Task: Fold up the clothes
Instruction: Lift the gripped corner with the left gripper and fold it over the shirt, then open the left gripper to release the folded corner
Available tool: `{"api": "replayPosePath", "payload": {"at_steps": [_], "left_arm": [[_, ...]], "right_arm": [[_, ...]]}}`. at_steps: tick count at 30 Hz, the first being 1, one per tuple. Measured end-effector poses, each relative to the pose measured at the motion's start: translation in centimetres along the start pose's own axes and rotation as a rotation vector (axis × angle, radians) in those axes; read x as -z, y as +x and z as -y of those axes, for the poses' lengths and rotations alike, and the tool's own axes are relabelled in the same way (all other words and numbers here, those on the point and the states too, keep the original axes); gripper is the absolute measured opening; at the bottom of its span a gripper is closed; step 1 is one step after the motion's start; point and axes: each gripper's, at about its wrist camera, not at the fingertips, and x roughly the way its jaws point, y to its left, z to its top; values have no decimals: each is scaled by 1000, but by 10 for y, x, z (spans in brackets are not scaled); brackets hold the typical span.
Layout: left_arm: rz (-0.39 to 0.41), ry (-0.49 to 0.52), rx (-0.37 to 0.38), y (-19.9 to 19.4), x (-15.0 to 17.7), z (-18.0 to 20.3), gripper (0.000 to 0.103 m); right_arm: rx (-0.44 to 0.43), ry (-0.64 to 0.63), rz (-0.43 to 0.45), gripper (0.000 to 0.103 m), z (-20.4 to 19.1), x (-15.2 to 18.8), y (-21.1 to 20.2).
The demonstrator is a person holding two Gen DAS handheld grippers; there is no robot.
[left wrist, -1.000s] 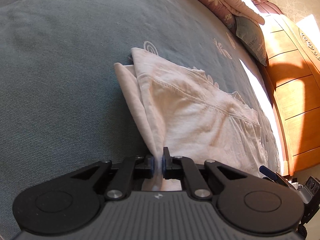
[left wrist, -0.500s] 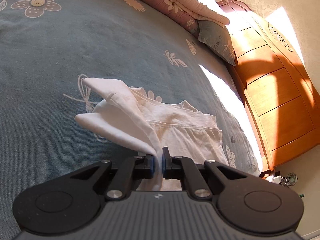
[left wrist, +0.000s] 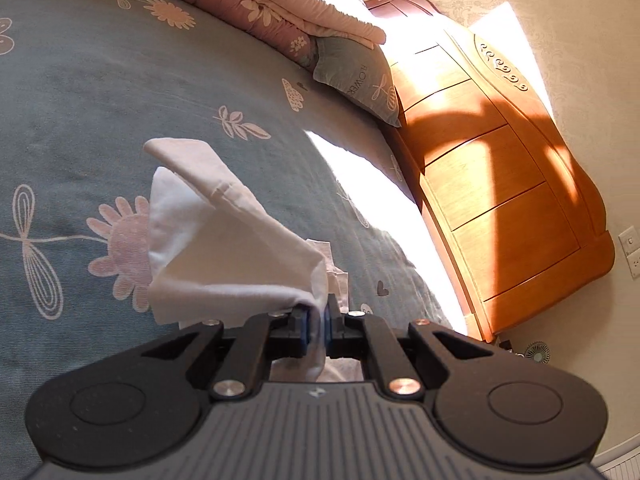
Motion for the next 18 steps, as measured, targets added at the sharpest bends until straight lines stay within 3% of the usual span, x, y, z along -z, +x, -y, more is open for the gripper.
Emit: {"api": "replayPosePath", "payload": {"at_steps": [9, 18], "left_arm": [[-98, 38, 49, 78, 5, 42, 6], [-212, 54, 4, 157, 20, 58, 6]], "right_arm": [[61, 47, 63, 103, 32, -2, -31], [126, 88, 126, 103, 63, -4, -57]]}}
